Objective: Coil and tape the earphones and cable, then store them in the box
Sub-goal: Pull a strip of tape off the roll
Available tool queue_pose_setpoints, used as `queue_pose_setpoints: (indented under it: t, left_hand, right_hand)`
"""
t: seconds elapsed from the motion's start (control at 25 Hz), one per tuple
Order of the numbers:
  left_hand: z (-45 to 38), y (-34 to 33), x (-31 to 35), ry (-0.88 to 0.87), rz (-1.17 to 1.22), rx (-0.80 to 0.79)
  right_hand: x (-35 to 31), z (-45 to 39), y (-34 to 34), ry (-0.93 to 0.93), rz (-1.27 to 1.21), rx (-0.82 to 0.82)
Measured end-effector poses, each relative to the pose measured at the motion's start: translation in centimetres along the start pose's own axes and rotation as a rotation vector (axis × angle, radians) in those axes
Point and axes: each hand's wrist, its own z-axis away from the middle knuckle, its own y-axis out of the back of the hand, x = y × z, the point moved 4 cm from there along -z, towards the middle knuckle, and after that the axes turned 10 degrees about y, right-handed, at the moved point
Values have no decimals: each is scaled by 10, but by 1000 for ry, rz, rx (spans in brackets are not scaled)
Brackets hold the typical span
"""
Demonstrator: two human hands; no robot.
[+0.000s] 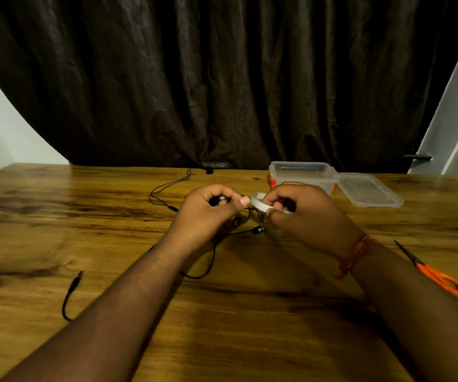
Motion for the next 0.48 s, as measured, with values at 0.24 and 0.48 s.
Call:
queue_pose_setpoints:
  t: [0.24,0.48]
  left_hand:
    - [4,-6,3,64,136,-48]
    - [-4,2,0,104,226,-6]
  right_hand:
    - [2,0,-2,-128,-231,-3]
    - [9,0,1,-171,-371,21]
